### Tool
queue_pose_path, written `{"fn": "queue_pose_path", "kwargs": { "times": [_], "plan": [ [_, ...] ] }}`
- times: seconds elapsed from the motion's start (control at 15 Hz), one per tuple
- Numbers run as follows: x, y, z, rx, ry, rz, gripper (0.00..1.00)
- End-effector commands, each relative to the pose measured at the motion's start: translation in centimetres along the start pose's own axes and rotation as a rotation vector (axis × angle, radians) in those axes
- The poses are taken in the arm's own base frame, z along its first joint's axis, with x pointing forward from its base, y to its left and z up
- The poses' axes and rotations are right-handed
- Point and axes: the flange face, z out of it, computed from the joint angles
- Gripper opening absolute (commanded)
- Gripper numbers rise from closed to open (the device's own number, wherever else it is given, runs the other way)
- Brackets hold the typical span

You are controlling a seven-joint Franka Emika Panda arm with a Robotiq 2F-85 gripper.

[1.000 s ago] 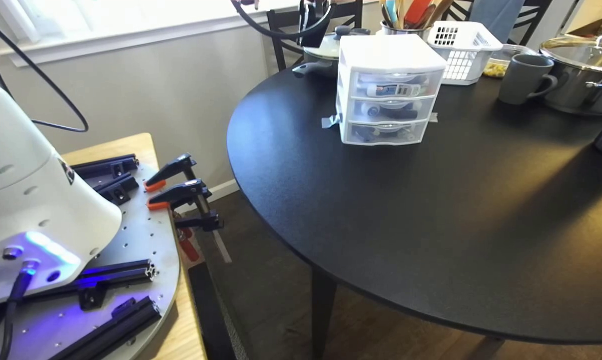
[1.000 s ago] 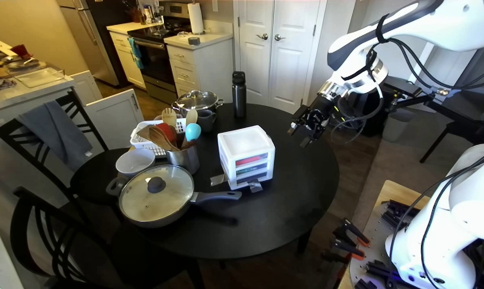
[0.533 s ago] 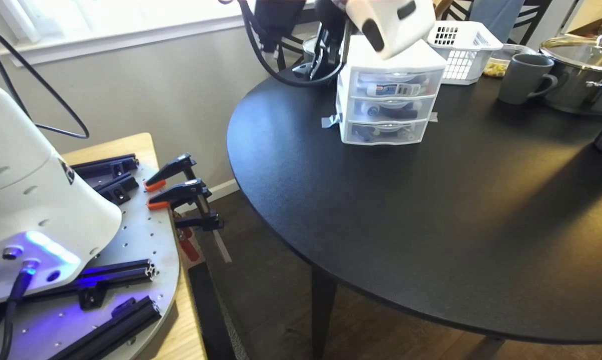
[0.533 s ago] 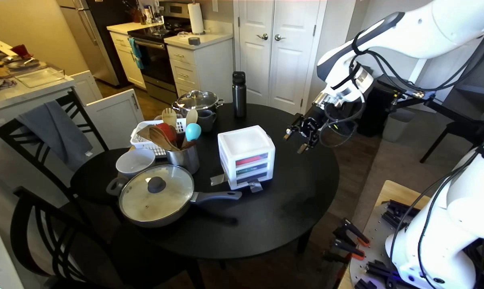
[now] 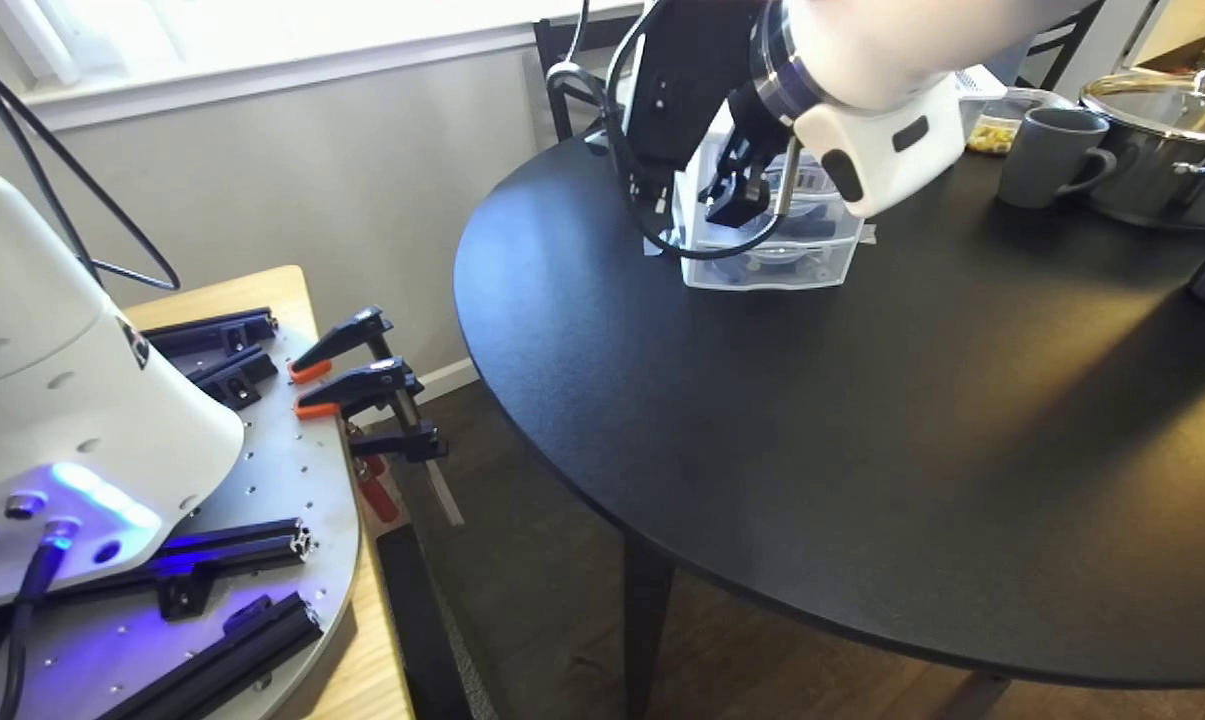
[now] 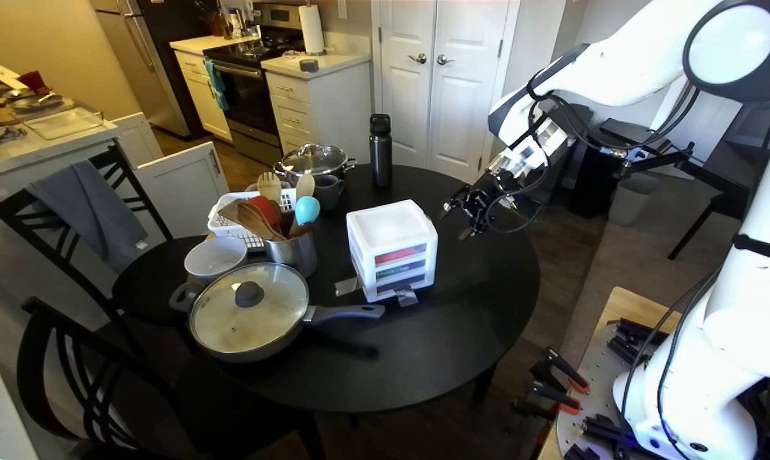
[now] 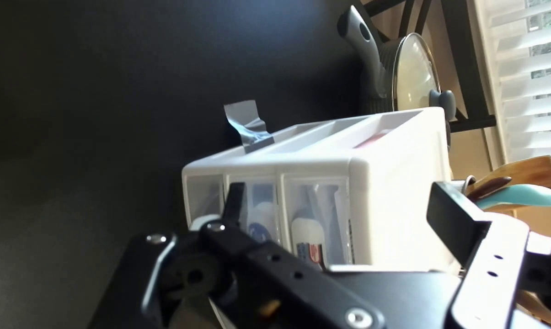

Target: Open the top drawer

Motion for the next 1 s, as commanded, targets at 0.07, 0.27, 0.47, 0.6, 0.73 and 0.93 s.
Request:
{"fn": "queue_pose_path", "kwargs": {
  "times": [0.07, 0.27, 0.47, 0.6, 0.73, 0.93],
  "plan": [
    [2.6, 0.3, -1.8, 0.038, 0.066, -0.104, 1.0],
    [4.5, 1.6, -2.2, 0.054, 0.129, -0.063, 1.0],
    [5.9, 2.8, -1.7, 0.08, 0.17, -0.006, 1.0],
    [6.4, 3.1, -1.1, 0.106, 0.176, 0.013, 1.0],
    [6.8, 2.8, -0.4, 0.14, 0.172, 0.015, 1.0],
    [7.0, 1.9, 0.0, 0.171, 0.169, 0.002, 1.0]
  ]
}}
